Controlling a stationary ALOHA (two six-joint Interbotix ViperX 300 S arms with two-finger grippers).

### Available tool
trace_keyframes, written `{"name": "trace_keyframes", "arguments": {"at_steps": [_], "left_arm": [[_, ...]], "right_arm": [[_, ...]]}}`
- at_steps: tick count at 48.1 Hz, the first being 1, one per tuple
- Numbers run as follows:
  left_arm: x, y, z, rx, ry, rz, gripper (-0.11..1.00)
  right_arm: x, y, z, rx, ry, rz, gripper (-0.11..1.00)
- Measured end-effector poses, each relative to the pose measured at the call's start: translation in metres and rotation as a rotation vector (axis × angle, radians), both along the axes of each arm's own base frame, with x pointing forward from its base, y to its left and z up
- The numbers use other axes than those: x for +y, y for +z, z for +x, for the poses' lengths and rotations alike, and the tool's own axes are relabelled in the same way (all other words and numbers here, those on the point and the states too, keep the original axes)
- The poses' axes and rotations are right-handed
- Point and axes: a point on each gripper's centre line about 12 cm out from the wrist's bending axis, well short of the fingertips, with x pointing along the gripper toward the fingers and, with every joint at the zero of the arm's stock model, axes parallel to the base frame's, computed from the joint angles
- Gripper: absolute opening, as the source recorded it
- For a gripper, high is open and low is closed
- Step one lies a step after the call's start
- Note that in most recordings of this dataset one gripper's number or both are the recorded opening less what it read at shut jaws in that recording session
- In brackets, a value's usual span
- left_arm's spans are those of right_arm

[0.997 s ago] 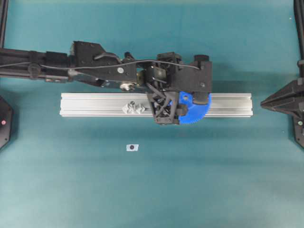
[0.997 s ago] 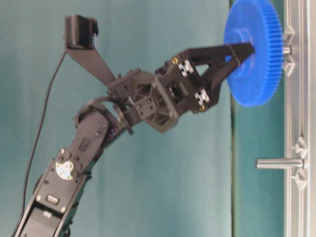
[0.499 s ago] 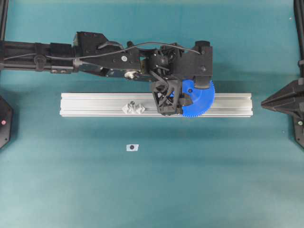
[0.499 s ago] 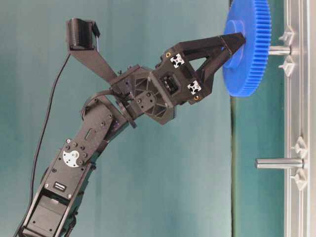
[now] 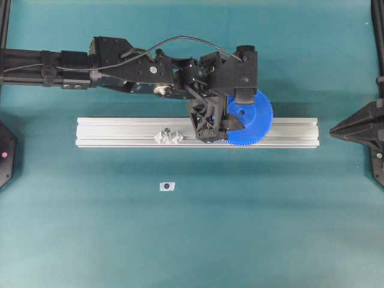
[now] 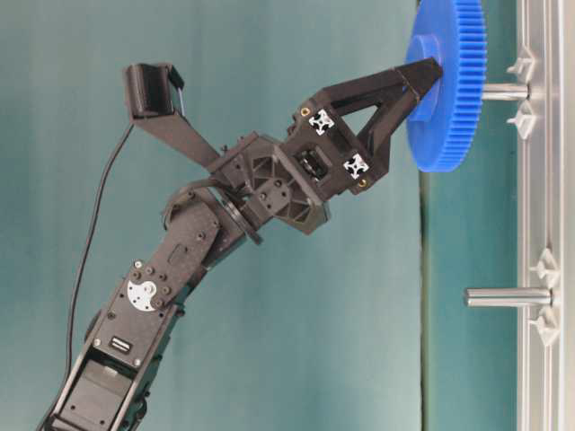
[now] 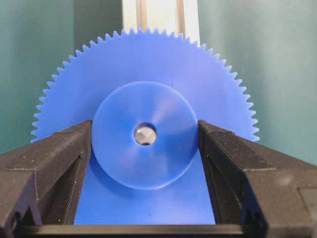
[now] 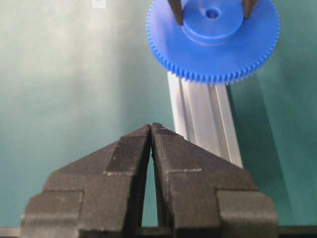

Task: Find the location of the shaft and insert the large gear.
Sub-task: 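Push the gear hole onto the metal shaft with the left gripper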

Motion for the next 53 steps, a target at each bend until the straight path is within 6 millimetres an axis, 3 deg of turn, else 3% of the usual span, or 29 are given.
{"name": "trace_keyframes", "arguments": {"at_steps": [22,53], "left_arm": [[-0.003,-0.003,-0.016,0.076,-0.005,-0.008,0.72],[-0.025,0.003,-0.01,0.061,-0.044,-0.009,0.72]], "right_arm": [[0.0,-0.002,0.0,0.002,-0.003,0.001,0.14],[-0.008,-0.002,0.0,-0.03,-0.055,-0.004,0.14]]}}
